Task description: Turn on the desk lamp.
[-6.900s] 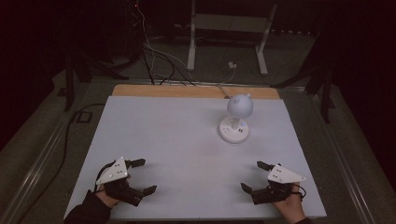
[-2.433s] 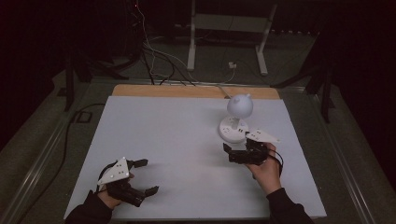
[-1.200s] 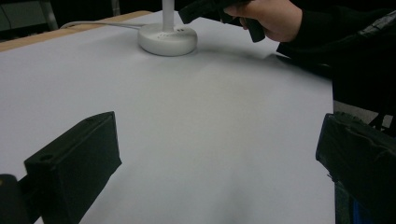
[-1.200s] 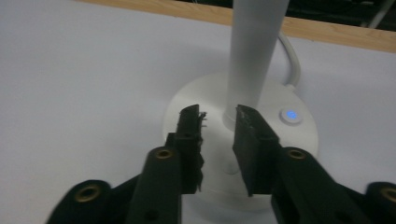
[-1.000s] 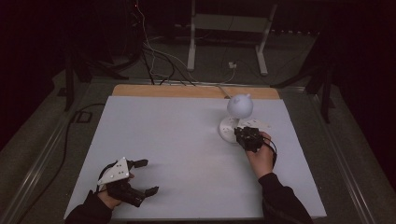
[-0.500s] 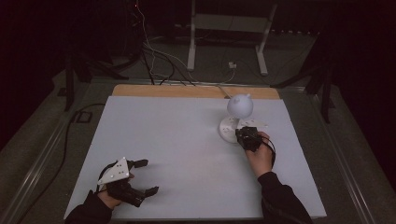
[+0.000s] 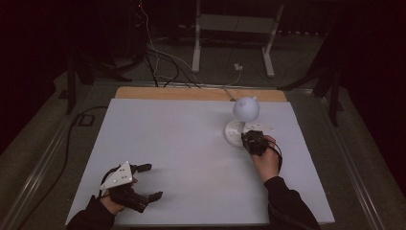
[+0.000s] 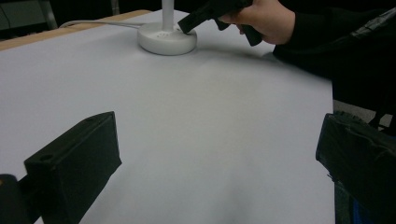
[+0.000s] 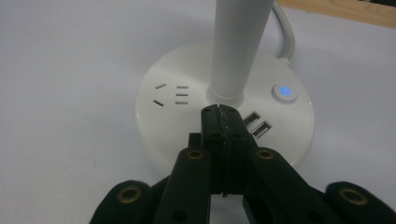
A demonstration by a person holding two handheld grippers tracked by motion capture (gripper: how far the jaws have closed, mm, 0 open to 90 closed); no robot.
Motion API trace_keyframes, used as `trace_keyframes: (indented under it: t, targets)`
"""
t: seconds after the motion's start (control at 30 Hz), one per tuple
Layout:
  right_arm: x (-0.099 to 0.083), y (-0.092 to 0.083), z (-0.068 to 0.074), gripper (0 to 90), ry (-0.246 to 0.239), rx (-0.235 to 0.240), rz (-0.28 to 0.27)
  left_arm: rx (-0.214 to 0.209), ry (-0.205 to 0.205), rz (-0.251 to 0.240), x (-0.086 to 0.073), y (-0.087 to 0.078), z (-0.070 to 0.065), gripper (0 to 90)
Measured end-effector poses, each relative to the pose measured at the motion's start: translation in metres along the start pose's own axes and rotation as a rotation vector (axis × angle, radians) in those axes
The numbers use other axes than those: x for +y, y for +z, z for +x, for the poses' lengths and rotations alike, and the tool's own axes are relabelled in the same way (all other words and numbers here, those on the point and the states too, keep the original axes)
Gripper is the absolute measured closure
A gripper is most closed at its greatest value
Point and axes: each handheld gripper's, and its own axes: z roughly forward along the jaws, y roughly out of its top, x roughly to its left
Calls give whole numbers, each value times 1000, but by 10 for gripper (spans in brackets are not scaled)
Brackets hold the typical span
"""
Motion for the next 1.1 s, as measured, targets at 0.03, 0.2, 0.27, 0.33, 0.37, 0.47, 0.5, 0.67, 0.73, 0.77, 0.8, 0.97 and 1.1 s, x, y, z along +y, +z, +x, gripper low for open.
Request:
trace_keyframes:
  t: [0.03, 0.2, 0.27, 0.33, 0.37, 0.47, 0.5, 0.67, 0.73, 0.77, 0.8, 0.97, 1.1]
  targets:
    - [0, 0, 0, 900, 0, 0, -1, 0, 1, 1, 0, 0, 0, 2]
    - [-1, 0, 0, 900, -6, -3, -4, -2, -2, 1, 0, 0, 0, 2]
    - [-1, 1, 1, 900, -12, -9, -9, -2, -1, 1, 0, 0, 0, 2]
    - [-2, 1, 2, 900, -14, -8, -11, -3, -4, 1, 0, 0, 0, 2]
    - [-2, 1, 2, 900, -14, -10, -12, -3, -3, 1, 0, 1, 0, 3]
    - [-3, 2, 5, 900, -31, -28, -23, -4, -2, 2, 0, 0, 0, 2]
    - [-3, 3, 5, 900, -31, -28, -25, -5, 1, 2, 0, 0, 0, 2]
    - [-2, 0, 2, 897, -10, -2, -40, -5, -2, 2, 0, 0, 0, 2]
    - [-1, -5, 2, 804, -29, 4, -70, -5, -2, 1, 0, 0, 0, 2]
    - [1, -7, 2, 781, -29, 9, -79, -4, -1, 2, 0, 0, 0, 2]
    - [1, -9, 2, 738, -28, 11, -89, -5, -2, 1, 0, 0, 0, 2]
    - [5, -21, 3, 554, -25, 57, -142, -3, -2, -1, 0, 0, 0, 2]
    - [8, -28, 4, 407, -12, 101, -142, -2, -1, 0, 0, 0, 0, 3]
